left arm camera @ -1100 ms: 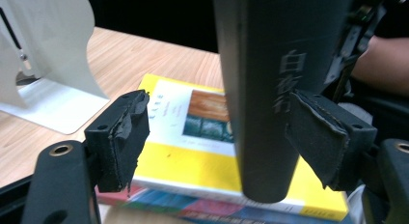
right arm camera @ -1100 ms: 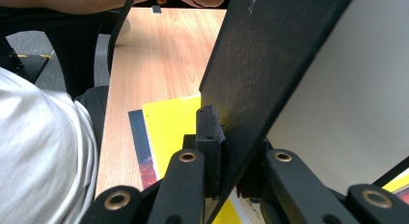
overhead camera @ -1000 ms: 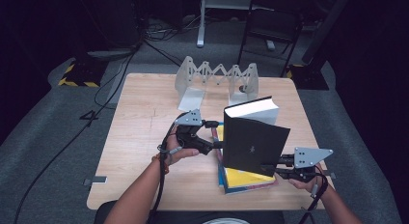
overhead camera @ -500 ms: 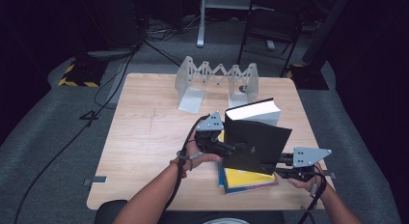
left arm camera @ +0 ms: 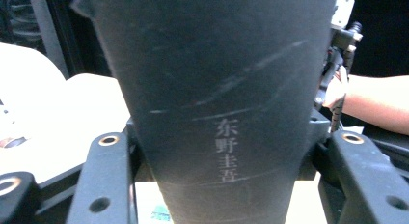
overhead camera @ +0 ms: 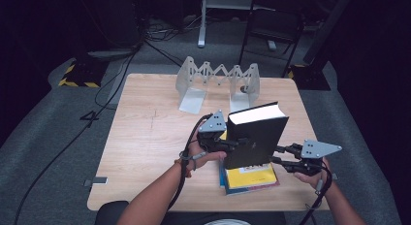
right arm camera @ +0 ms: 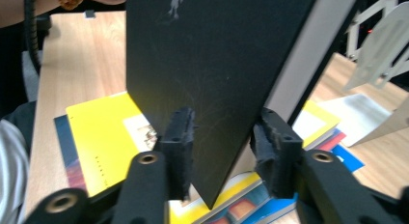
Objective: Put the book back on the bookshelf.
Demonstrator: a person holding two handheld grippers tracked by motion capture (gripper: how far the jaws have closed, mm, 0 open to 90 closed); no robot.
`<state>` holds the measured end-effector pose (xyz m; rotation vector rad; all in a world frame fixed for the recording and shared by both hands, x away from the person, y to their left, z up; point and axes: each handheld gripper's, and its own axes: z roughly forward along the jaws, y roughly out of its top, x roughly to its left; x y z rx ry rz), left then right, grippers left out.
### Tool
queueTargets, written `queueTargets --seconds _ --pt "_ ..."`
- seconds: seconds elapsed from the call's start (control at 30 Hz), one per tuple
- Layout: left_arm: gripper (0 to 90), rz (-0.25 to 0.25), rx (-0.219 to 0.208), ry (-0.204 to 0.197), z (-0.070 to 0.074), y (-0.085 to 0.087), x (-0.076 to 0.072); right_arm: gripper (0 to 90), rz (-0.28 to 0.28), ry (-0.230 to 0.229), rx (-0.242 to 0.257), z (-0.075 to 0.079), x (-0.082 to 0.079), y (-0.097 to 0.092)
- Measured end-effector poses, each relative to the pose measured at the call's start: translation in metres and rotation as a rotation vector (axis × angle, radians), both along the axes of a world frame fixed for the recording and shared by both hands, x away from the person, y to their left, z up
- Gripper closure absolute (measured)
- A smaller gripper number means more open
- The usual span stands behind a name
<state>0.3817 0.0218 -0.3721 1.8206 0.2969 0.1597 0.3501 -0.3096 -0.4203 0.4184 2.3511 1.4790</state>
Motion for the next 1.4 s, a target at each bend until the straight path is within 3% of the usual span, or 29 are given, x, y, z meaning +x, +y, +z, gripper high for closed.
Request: queueTargets --seconds 0.1,0.13,0.23,0.33,0.43,0.53,0.6,0.8,1.2,1.4 --pt "47.2 -0.004 0.006 -0.004 0.001 0.000 0.000 55.6 -0.011 -0.005 0.016 0.003 0.000 -0.002" --pt "47.7 -0.010 0.006 -0.004 0.001 0.000 -0.001 48.9 -0.028 -0.015 0.025 0.005 0.001 -0.003" --pt "48.4 -0.022 0.017 -0.019 0.002 -0.001 -0.003 45.6 -0.088 -0.009 0.075 0.009 0.004 -0.008" --pt "48.6 -0.025 0.025 -0.026 0.003 -0.002 -0.005 37.9 -0.136 0.002 0.093 0.012 0.010 -0.007" --pt "48.5 -0.021 0.027 -0.028 0.003 -0.002 -0.004 36.3 -0.126 0.010 0.088 0.012 0.013 -0.001" --pt "47.3 -0.005 -0.002 -0.017 0.006 -0.003 -0.003 44.4 -0.073 0.009 0.045 0.008 0.014 0.011" --pt "46.3 0.002 -0.011 -0.027 0.012 -0.006 -0.002 41.8 -0.077 -0.004 0.022 0.007 0.011 0.016" --pt "47.0 -0.021 -0.012 -0.042 0.023 -0.012 -0.001 44.4 -0.067 -0.001 0.037 0.007 0.010 0.012" --pt "45.2 -0.011 -0.019 -0.016 0.035 -0.020 0.003 43.2 -0.069 0.001 0.040 0.006 0.010 0.012" --pt "48.9 0.018 -0.040 -0.005 0.035 -0.017 0.002 36.0 -0.053 0.008 0.027 0.004 0.010 0.012"
